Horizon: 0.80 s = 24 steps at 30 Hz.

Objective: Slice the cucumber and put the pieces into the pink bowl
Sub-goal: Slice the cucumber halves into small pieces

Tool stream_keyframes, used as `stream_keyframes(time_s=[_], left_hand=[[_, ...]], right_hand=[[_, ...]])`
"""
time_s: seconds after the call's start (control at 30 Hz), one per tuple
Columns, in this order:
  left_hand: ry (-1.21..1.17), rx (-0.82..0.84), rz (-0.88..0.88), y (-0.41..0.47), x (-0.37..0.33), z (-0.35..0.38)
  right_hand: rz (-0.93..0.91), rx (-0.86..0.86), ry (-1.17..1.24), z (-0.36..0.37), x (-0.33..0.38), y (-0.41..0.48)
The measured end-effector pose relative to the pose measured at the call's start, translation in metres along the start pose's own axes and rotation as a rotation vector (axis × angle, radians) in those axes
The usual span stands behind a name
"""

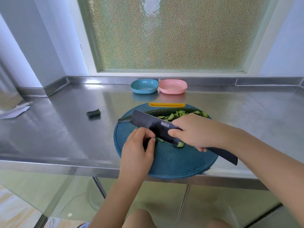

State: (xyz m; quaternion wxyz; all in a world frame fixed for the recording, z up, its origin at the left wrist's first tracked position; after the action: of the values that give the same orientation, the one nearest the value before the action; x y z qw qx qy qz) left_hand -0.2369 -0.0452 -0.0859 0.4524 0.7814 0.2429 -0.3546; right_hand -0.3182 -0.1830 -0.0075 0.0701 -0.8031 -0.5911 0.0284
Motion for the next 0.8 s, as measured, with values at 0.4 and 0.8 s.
stream_keyframes(time_s=[0.4,0.8], left_hand=[[0.019,0.0,0.003,0.0,-0.001,0.001],[-0.016,-0.013,-0.007,-0.001,-0.001,0.0]], right_hand=[[-0.034,-0.002,-0.132,0.006,0.018,0.006],[0.09,-0.007,0.159,0.023,0.003,-0.008]])
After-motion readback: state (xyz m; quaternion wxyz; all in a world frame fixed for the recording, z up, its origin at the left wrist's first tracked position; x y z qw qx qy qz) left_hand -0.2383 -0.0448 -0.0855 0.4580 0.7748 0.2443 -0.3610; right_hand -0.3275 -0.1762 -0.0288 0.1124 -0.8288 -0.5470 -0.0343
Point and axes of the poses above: each hand's wrist, its own y-axis towards the middle knuckle, its own z-axis out of the palm, x = y × z, the point moved 2 cm from there along y, towards the middle knuckle, and after that the axes turned 14 degrees about -y, right-handed, at the moved point
